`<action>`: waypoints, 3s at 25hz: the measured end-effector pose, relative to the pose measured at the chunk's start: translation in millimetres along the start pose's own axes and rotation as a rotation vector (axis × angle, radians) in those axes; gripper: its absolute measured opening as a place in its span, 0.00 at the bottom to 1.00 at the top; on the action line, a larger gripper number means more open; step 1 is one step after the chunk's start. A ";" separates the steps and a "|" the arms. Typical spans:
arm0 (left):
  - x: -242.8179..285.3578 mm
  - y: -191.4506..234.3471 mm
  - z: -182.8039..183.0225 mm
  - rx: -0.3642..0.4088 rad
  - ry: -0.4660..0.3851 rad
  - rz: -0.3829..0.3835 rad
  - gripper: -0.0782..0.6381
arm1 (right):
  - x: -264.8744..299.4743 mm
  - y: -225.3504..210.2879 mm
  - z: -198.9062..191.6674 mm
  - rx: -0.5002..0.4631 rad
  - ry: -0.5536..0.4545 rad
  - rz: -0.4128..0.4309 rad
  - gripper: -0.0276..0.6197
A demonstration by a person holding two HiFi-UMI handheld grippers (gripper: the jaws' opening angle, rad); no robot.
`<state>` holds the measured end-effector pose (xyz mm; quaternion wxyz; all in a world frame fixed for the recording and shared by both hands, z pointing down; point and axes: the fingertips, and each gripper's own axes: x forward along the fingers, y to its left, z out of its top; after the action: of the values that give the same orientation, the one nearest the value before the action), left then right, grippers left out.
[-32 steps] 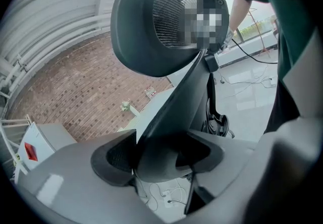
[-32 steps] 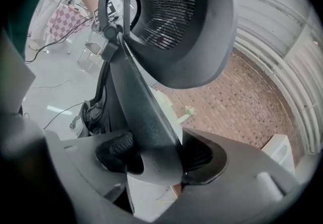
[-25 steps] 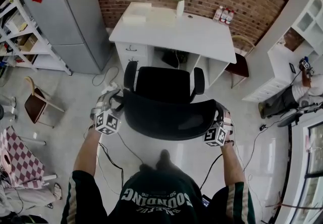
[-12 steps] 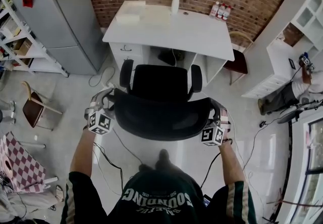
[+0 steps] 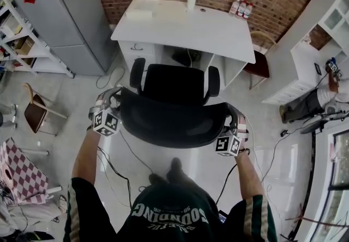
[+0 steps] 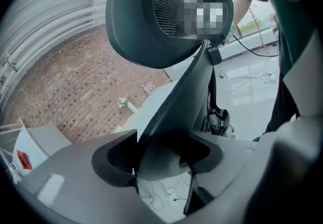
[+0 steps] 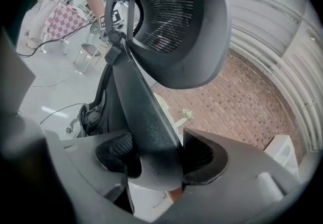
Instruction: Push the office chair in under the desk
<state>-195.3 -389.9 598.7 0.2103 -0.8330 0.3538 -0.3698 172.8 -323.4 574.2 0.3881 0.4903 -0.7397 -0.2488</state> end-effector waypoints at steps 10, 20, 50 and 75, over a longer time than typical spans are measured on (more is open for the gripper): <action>11.3 13.3 -23.5 0.033 0.054 -0.004 0.48 | 4.9 14.7 8.3 -0.022 0.006 0.061 0.42; 2.9 12.1 -28.9 -0.009 -0.006 0.019 0.51 | -15.6 22.2 9.0 0.043 0.053 -0.042 0.46; 0.6 19.6 -22.6 -0.138 0.025 0.130 0.47 | -24.1 0.1 -25.8 0.138 0.184 -0.185 0.37; -6.9 9.8 -34.3 -0.193 0.061 0.103 0.58 | -38.2 12.1 -23.7 0.224 0.165 -0.186 0.40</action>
<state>-229.1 -394.3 611.3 0.1373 -0.8184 0.4364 -0.3478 194.0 -283.2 584.3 0.3659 0.6158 -0.6795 -0.1586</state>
